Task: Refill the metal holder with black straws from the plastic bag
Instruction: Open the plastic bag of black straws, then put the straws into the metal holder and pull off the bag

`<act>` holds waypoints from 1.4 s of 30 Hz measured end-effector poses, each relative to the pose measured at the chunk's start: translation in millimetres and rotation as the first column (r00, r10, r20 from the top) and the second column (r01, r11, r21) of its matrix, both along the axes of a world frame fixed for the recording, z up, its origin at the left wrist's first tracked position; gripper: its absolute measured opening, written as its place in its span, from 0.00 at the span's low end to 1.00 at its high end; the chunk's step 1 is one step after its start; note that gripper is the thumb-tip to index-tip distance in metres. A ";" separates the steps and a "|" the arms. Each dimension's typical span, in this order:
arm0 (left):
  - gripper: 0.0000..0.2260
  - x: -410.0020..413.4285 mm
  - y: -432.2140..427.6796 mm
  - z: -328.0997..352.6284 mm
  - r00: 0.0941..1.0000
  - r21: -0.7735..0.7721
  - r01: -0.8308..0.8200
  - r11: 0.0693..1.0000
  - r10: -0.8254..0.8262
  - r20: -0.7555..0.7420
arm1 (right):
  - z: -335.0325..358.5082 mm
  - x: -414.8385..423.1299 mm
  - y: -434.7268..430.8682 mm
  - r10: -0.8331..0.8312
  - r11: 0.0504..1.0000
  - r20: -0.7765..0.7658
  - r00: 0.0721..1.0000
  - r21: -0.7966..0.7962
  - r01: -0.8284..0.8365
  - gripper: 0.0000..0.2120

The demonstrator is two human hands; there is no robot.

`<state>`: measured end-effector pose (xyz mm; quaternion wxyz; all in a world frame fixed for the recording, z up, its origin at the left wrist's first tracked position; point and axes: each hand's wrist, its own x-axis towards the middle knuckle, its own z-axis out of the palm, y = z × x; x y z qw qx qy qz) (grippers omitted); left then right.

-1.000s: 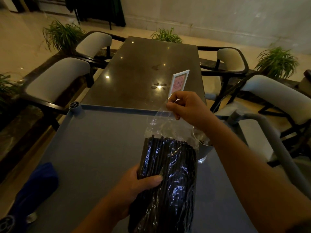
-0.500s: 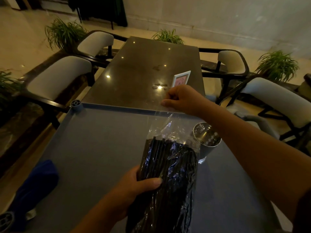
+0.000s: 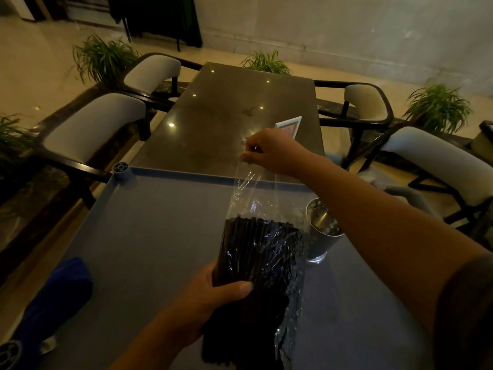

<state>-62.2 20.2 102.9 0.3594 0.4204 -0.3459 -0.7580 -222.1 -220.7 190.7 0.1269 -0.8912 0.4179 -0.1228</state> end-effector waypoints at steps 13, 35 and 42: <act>0.22 13.2 -5.4 -4.5 0.998 0.007 -0.064 0.998 0.064 -0.012 | 42.9 -45.4 12.2 -0.182 0.932 0.236 0.955 -0.267 0.244 0.15; 0.26 11.4 -32.4 13.7 0.985 0.018 -0.164 0.986 0.165 -0.053 | -84.0 -45.0 209.6 -0.336 0.923 0.440 0.833 -0.022 0.384 0.46; 0.22 11.0 -38.3 16.1 0.988 0.018 -0.143 0.990 0.144 -0.060 | -90.1 -37.4 207.6 -0.147 0.886 0.326 0.934 -0.376 0.271 0.25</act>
